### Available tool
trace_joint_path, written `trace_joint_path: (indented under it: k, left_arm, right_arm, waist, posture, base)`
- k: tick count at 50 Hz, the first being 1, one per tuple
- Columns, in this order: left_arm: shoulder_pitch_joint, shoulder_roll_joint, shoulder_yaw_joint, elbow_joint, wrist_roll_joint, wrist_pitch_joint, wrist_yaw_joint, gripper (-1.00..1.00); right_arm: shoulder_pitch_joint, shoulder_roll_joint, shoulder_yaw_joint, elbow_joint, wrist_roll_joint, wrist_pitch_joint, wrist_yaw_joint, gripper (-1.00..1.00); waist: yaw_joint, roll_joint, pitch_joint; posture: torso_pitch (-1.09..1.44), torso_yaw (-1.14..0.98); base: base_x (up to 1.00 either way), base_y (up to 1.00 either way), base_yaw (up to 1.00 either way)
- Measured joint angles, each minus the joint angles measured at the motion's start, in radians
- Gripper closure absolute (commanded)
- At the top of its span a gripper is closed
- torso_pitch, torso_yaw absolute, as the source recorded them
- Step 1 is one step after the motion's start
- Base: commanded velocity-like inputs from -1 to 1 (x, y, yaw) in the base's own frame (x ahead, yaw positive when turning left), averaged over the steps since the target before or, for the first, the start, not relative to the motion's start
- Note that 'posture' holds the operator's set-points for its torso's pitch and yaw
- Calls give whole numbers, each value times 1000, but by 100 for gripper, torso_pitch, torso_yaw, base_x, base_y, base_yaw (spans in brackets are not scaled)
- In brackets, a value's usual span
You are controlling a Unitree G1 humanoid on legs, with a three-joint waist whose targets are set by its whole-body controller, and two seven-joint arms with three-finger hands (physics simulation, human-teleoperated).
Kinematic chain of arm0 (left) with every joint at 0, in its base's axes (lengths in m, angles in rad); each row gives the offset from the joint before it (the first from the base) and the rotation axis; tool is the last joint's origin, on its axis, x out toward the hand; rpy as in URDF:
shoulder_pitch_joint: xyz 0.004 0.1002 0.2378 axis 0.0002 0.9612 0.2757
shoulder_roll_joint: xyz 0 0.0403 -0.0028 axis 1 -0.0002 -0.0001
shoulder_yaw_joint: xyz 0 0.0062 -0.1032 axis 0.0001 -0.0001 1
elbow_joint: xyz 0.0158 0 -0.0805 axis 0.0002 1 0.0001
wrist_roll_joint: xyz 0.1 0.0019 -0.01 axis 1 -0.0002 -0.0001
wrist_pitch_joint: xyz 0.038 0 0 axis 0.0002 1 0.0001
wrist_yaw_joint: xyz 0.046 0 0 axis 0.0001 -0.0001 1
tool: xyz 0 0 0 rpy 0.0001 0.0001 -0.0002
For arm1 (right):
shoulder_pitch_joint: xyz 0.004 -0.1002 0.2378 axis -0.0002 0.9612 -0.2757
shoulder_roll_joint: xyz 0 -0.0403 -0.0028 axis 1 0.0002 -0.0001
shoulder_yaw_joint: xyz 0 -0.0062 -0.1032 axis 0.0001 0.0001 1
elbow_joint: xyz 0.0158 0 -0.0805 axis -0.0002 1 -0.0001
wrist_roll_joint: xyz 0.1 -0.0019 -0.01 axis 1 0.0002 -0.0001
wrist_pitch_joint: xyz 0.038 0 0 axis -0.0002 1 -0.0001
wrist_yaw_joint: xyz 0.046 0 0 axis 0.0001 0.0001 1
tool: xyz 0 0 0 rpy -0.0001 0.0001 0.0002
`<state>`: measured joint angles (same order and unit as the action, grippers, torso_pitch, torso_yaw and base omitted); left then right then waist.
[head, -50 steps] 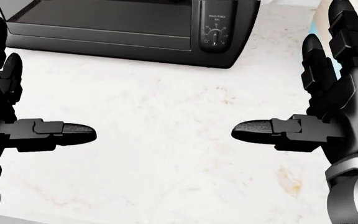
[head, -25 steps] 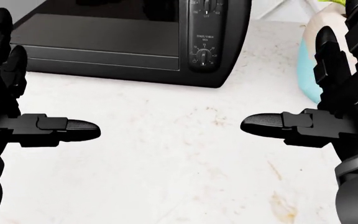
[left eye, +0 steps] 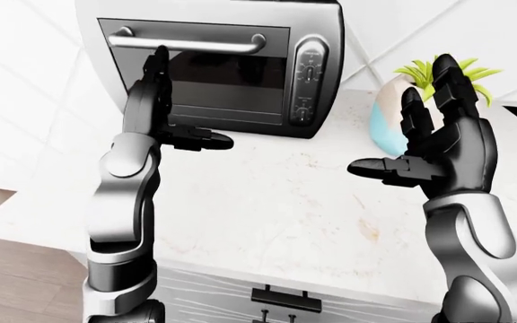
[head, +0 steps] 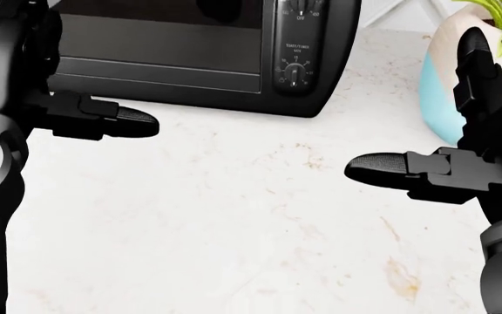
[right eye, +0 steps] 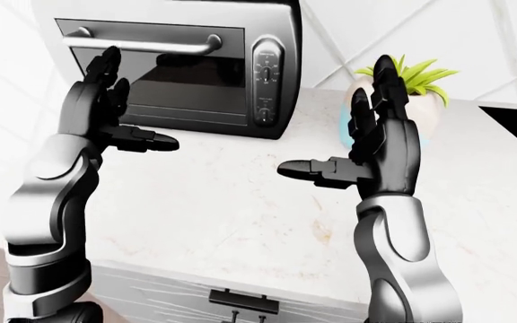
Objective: Open the toaster oven door.
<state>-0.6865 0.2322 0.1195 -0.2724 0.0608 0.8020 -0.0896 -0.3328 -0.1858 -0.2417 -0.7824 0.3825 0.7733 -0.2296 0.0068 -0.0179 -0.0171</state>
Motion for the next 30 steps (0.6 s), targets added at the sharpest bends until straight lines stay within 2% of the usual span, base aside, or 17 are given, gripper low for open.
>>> trace_joint_path:
  k: [9,16,24,30]
  left_arm:
    - [-22,1,-7,-5,20,13,-11,-100]
    - [-41,-5,-17,3,41,19,-24,-100]
    - [-55,-6,-16,28,51,5,-31,-100]
    - [-64,-7,-17,56,59,-13,-33,-100]
  right_arm:
    - [-8,-6,-7,-10,11,8,-9,-100]
    - [-8,-7,-6,-14,18,10,-16,-100]
    - [-15,-11,-8,-27,25,16,-25,-100]
    - [-10,-9,-5,-32,26,15,-27,-100]
  waist:
    - [2,1,-65]
    - [3,2,-125]
    - [5,4,-204]
    - [7,3,-248]
  posture:
    - [-20,0]
    - [-27,0]
    - [-35,0]
    - [-41,0]
  base:
    - [0,0,0]
    - [0,0,0]
    - [0,0,0]
    - [0,0,0]
